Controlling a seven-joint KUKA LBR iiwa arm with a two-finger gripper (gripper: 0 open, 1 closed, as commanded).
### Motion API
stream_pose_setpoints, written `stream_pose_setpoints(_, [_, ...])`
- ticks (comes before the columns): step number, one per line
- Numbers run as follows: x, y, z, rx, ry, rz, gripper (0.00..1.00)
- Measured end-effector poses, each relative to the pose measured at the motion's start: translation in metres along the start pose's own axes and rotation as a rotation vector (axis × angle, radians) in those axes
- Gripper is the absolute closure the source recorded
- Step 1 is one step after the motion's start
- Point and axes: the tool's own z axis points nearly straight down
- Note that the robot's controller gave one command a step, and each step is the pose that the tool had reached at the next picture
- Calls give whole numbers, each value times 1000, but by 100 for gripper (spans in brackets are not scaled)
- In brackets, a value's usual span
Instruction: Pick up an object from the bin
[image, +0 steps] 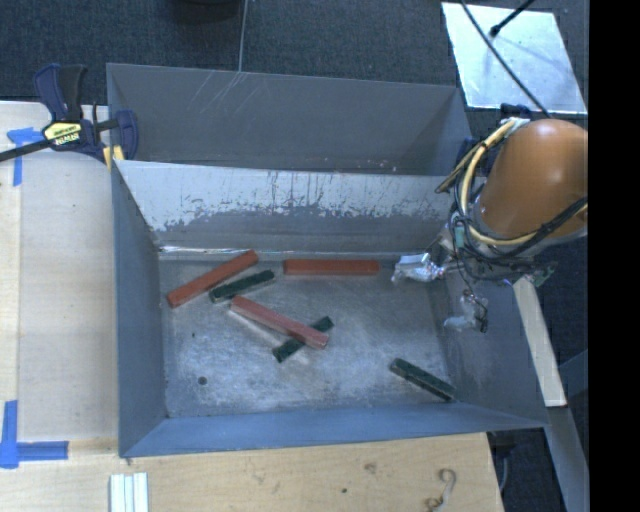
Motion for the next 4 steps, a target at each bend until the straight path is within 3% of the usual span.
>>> stream_pose_setpoints(1, [2, -4, 40, -6, -3, -336, 0])
stream_pose_setpoints(2, [2, 7, 46, -10, -2, -714, 0])
stream_pose_setpoints(3, [-59, 4, 34, -6, -2, -1059, 0])
stream_pose_setpoints(4, [-42, 52, 55, -11, -2, -1413, 0])
